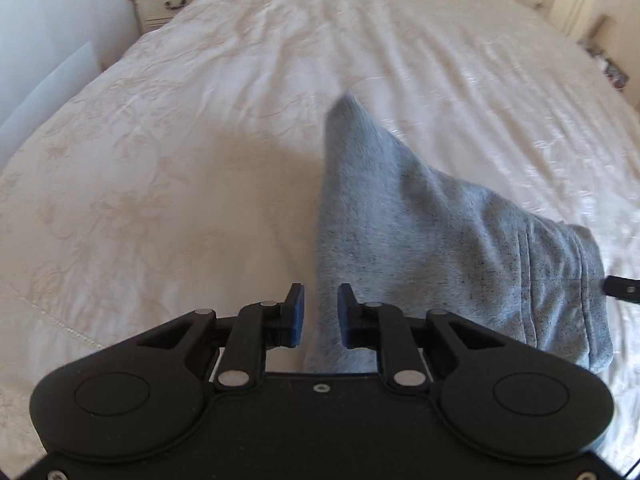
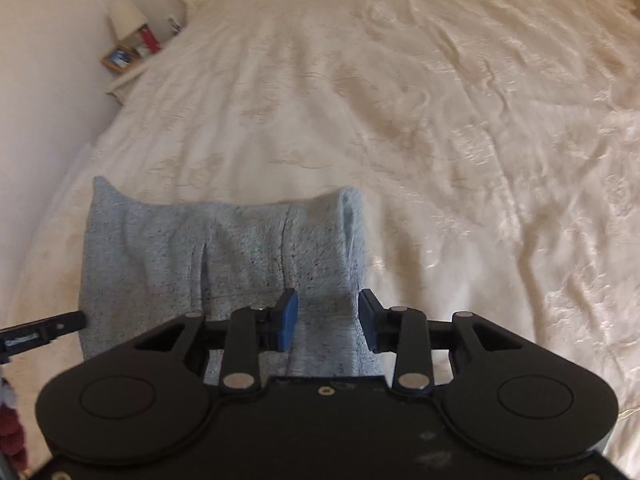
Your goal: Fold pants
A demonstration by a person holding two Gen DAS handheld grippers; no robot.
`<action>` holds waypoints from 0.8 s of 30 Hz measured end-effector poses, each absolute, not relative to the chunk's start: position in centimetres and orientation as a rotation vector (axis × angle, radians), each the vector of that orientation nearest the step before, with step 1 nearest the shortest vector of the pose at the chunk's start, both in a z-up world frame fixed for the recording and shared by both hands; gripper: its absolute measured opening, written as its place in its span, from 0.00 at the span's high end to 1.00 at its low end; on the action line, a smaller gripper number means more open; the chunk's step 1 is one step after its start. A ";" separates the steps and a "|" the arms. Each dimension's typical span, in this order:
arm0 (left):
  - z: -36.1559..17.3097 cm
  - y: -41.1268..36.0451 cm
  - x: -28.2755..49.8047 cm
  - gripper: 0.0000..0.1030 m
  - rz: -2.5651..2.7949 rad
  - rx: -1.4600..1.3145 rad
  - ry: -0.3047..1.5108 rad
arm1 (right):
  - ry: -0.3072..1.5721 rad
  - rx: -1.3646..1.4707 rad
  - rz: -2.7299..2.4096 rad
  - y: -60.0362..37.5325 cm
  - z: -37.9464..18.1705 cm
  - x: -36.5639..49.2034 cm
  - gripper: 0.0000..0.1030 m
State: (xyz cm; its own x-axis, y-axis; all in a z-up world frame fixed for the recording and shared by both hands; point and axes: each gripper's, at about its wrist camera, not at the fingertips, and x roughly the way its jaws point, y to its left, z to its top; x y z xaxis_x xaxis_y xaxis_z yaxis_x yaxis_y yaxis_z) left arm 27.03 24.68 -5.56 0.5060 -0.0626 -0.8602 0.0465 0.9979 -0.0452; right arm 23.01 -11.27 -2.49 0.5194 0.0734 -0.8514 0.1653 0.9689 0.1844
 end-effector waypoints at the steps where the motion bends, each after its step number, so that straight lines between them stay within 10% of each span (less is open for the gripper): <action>1: -6.1 25.0 27.0 0.80 -0.042 -0.011 1.049 | 1.023 0.219 -0.073 -11.3 -2.6 23.0 0.64; 24: 2.7 18.7 11.9 0.62 -0.095 0.049 0.967 | 0.938 0.088 -0.011 -5.1 6.4 8.7 0.64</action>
